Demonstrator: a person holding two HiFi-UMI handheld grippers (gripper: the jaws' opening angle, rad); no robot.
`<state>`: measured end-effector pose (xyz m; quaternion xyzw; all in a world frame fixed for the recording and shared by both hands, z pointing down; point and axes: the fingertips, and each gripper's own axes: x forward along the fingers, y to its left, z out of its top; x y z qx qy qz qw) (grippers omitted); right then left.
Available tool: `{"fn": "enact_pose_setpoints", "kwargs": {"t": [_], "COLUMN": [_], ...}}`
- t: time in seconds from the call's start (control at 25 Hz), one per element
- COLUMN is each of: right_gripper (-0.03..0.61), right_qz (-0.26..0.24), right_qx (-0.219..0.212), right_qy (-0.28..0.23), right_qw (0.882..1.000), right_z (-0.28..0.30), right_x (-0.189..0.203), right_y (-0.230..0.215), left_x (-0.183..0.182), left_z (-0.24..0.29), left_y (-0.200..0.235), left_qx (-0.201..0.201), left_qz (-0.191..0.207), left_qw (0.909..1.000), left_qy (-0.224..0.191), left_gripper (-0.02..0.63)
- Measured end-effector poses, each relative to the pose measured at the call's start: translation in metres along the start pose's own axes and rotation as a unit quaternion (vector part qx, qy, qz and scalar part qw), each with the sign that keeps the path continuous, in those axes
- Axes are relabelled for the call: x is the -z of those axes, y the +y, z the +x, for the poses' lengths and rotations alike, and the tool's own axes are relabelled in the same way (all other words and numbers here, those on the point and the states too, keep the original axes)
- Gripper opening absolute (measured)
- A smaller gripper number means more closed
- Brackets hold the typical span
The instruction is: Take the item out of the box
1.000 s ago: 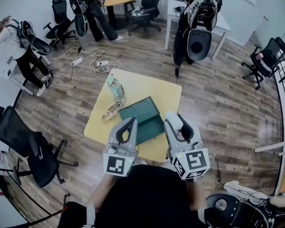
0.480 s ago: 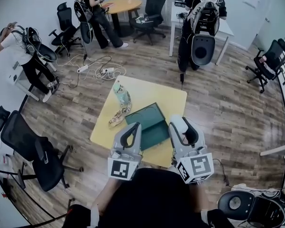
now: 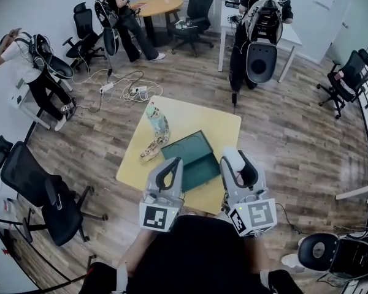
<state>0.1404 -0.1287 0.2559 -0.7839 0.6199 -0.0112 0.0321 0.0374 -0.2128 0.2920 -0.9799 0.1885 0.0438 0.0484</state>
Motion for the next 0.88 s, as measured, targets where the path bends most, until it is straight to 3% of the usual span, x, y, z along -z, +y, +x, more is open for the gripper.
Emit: {"fn": "enact_pose_setpoints", "kwargs": {"t": [0.88], "right_gripper": [0.179], "right_qz": [-0.007], "right_qx": [-0.004], "right_qy": [0.016], "right_qw": [1.000], "right_z": [-0.001], "right_x": [0.012], "right_y": [0.001], "left_x": [0.007], "left_z": [0.002], "left_y": [-0.011], "left_qx": [0.010], "left_qz": [-0.010], "left_qw": [0.9999], "left_qy": [0.006], "left_gripper": [0.002]}}
